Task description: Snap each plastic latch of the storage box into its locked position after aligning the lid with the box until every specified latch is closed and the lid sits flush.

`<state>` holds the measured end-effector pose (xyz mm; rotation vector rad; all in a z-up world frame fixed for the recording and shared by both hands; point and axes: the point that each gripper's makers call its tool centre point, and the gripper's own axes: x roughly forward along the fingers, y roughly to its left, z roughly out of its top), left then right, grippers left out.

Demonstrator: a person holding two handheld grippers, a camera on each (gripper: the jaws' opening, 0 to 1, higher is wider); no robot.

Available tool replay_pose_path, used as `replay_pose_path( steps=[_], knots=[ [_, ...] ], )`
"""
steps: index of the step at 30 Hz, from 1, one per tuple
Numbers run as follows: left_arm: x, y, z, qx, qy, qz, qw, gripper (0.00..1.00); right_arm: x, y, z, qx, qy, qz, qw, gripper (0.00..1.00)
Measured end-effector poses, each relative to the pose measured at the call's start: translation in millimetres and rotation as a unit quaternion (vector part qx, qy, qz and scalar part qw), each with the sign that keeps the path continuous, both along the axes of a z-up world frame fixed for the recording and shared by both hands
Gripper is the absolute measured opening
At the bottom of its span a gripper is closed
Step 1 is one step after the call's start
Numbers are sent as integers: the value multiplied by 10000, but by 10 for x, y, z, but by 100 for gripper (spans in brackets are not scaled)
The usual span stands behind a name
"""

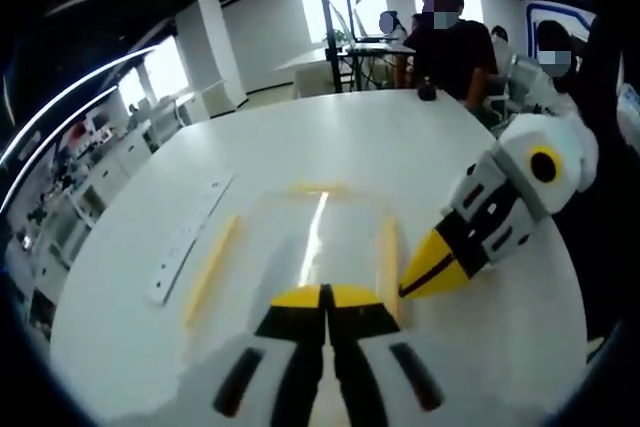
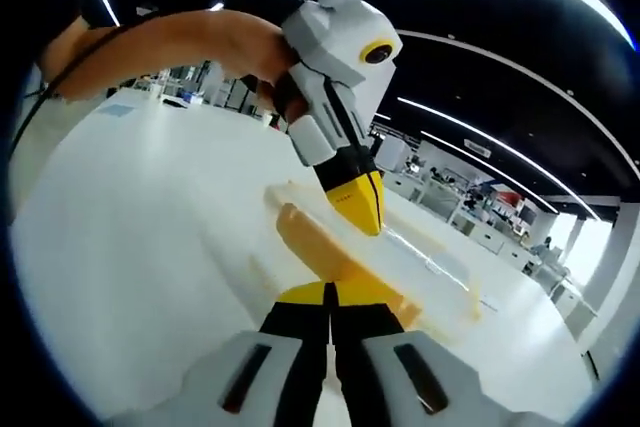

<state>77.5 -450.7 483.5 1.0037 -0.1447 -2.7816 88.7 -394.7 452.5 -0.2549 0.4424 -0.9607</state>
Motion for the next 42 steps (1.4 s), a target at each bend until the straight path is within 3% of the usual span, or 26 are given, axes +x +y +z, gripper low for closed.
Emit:
replay_pose_path(
  steps=[6,12,15,20,22,31,32,33,34,35,42],
  knots=[
    [4,4,3,93,87,19,9999,0,-5,-16,7,98,-68,5,9999,0],
    [-6,36,-6,63,-103,-7,9999,0,40,-28,25,78,-102,43,9999,0],
    [3,53,-12,52,-137,-2,9999,0,77,-40,29,68,-34,12,10000,0],
    [2,37,-8,146,62,0,9999,0,76,-54,17,62,60,85,9999,0],
    [-9,38,-8,131,30,4,9999,0,112,-60,-71,204,128,171,9996,0],
    [-18,46,-24,125,-10,3,9999,0,87,-62,-45,215,85,265,9994,0],
    [-25,50,-13,77,-15,4,10000,0,129,-171,-31,151,206,395,9989,0],
    [-42,77,-35,119,-41,-11,9999,0,106,-140,76,258,-89,413,9988,0],
    [-21,119,-25,116,-55,-51,9999,0,101,-105,156,46,241,458,9987,0],
    [0,132,-10,103,-37,-57,9999,0,119,-96,55,75,187,417,9989,0],
    [-13,114,6,115,85,-69,9999,0,78,-64,-58,256,-24,403,9989,0]
  ],
)
